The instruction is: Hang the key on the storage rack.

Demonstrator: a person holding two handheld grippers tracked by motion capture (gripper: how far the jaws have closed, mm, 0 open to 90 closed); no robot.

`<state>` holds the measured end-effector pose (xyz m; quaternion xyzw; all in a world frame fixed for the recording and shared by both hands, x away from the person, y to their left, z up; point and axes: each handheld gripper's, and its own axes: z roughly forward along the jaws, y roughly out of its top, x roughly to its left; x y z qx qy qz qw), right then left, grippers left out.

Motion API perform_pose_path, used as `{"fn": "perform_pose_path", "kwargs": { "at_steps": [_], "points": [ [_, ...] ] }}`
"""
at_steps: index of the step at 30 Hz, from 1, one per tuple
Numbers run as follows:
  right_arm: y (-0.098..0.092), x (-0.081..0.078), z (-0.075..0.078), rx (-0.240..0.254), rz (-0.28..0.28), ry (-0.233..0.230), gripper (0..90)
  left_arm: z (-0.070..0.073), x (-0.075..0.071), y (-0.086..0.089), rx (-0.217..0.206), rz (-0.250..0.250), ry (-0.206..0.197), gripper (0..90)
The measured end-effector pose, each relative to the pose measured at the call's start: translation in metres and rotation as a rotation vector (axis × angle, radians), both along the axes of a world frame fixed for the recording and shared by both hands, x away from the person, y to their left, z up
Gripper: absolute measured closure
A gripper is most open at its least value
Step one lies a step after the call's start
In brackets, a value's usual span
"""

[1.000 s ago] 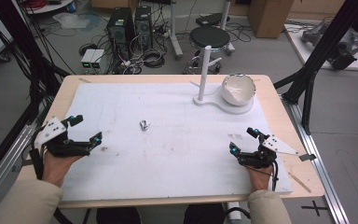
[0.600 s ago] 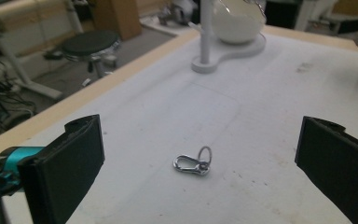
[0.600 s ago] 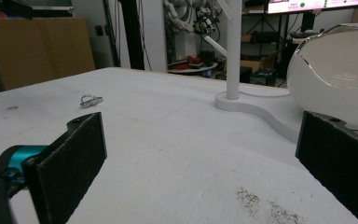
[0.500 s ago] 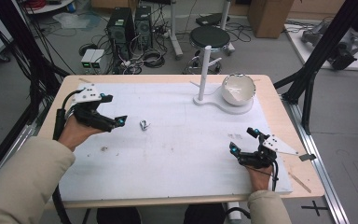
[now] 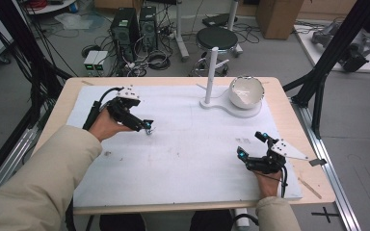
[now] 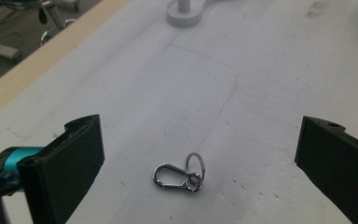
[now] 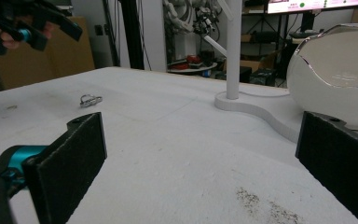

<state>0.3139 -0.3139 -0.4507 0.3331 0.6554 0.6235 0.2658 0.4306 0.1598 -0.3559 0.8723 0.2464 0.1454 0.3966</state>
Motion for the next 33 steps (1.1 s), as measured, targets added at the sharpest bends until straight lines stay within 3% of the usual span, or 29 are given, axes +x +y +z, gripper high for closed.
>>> {"fn": "perform_pose_path", "kwargs": {
  "at_steps": [19,27,30,33],
  "points": [
    [0.000,0.000,0.000,0.003,0.003,0.001,0.8,-0.042,0.017,-0.027,0.231,0.008,0.093,1.8],
    [0.000,0.000,0.000,0.003,0.002,0.003,0.8,-0.049,0.017,-0.033,0.278,0.004,0.115,3.0],
    [0.000,0.000,0.000,0.004,0.002,0.001,0.8,-0.049,0.016,-0.034,0.289,-0.003,0.117,11.8],
    [0.000,0.000,0.000,0.003,0.001,0.001,0.8,-0.049,0.016,-0.034,0.307,0.002,0.119,14.2]
  ]
}}
